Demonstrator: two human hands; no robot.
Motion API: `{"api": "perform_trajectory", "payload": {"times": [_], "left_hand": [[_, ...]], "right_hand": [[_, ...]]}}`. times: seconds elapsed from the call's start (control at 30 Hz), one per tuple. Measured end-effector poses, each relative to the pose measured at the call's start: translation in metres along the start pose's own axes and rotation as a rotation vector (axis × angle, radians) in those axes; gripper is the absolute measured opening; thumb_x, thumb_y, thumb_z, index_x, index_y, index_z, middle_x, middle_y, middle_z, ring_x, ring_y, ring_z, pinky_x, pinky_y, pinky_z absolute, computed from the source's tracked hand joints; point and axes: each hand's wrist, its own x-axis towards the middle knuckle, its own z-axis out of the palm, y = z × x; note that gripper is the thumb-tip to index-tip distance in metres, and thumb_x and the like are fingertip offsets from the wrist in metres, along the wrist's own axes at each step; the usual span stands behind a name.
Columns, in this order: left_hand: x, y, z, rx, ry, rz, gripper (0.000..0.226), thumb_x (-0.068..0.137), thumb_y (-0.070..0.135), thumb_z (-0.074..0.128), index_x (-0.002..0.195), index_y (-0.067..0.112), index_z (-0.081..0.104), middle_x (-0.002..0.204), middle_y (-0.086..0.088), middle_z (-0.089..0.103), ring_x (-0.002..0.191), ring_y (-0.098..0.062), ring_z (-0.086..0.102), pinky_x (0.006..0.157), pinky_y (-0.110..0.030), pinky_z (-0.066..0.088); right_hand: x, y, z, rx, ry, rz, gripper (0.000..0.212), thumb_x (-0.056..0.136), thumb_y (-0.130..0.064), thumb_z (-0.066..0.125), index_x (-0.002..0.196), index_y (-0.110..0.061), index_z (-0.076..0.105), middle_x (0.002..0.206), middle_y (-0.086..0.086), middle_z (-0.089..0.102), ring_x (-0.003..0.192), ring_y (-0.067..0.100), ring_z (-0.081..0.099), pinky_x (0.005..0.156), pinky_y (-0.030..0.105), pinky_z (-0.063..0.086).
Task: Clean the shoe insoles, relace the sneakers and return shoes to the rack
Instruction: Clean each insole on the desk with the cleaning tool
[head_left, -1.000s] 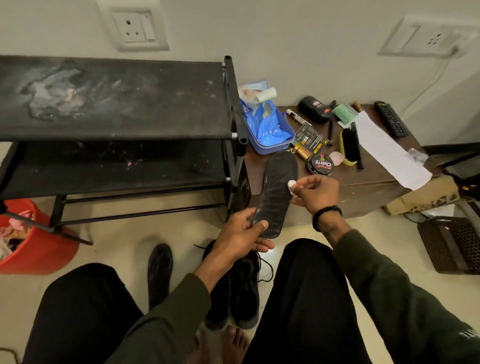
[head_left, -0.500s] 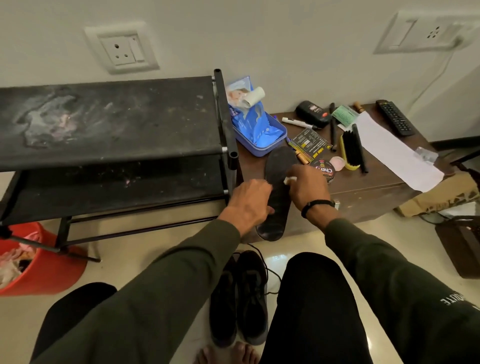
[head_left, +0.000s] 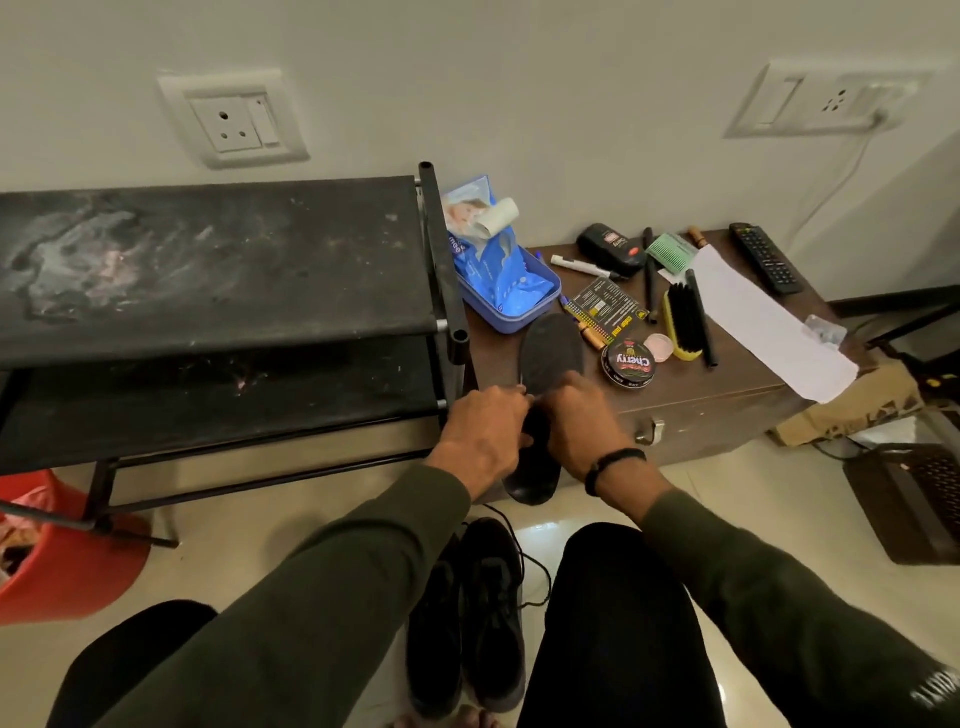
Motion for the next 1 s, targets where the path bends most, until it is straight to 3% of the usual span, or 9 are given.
{"api": "perform_trajectory", "payload": {"times": [0.17,0.3,0.47,0.63,0.7,0.8,1.0], "left_hand": [[0.002,-0.004,0.008,-0.009,0.028,0.016,0.046,0.091,0.038,0.07,0.134,0.03,0.057,0.133,-0.001,0.063,0.112,-0.031,0.064,0.091,-0.046,0.054],[-0.001,-0.004,0.01,0.004,0.052,0.022,0.047,0.092,0.039,0.069,0.136,0.026,0.056,0.136,-0.001,0.061,0.113,-0.031,0.063,0.091,-0.046,0.055],[-0.015,-0.005,0.017,-0.016,0.166,0.026,0.038,0.097,0.042,0.061,0.131,0.027,0.058,0.121,0.001,0.067,0.104,-0.027,0.067,0.084,-0.043,0.056],[-0.024,-0.004,0.017,-0.16,0.192,-0.02,0.042,0.098,0.04,0.061,0.138,0.029,0.058,0.135,0.003,0.064,0.114,-0.027,0.065,0.09,-0.046,0.056],[-0.023,-0.004,0.015,-0.152,0.186,-0.064,0.038,0.098,0.04,0.06,0.136,0.034,0.059,0.127,-0.001,0.068,0.11,-0.03,0.067,0.086,-0.044,0.056],[-0.025,-0.005,0.014,-0.191,0.197,-0.078,0.03,0.1,0.033,0.058,0.129,0.038,0.062,0.111,-0.005,0.072,0.1,-0.031,0.068,0.079,-0.042,0.055],[-0.024,-0.01,0.02,-0.249,0.213,-0.087,0.028,0.1,0.035,0.059,0.127,0.038,0.065,0.111,-0.002,0.073,0.101,-0.028,0.068,0.082,-0.041,0.057]], "right_hand": [[0.019,0.005,-0.009,0.043,-0.033,0.081,0.012,0.089,-0.012,0.068,0.097,-0.009,0.076,0.098,0.012,0.069,0.088,0.03,0.065,0.069,0.029,0.045],[0.053,0.013,-0.019,0.2,0.024,0.226,0.003,0.086,-0.017,0.076,0.088,-0.016,0.077,0.09,0.003,0.072,0.085,0.02,0.066,0.078,0.029,0.053],[0.11,0.016,-0.029,0.179,0.097,0.361,0.017,0.088,-0.021,0.073,0.1,-0.009,0.074,0.097,0.011,0.071,0.087,0.025,0.064,0.078,0.033,0.055],[0.075,0.011,-0.021,0.089,0.0,0.177,0.016,0.093,-0.017,0.066,0.1,-0.009,0.077,0.102,0.013,0.072,0.095,0.029,0.066,0.084,0.039,0.055],[0.055,0.007,-0.015,0.064,-0.048,0.066,0.018,0.091,-0.014,0.065,0.101,-0.01,0.079,0.104,0.016,0.071,0.1,0.034,0.064,0.087,0.039,0.052],[0.029,0.002,-0.01,0.043,-0.068,-0.022,0.017,0.09,-0.013,0.067,0.102,-0.014,0.081,0.102,0.012,0.071,0.098,0.03,0.064,0.078,0.026,0.043],[0.047,0.0,-0.007,0.198,0.051,0.057,0.008,0.084,-0.016,0.077,0.09,-0.016,0.082,0.096,0.002,0.077,0.092,0.02,0.069,0.087,0.028,0.051]]}}
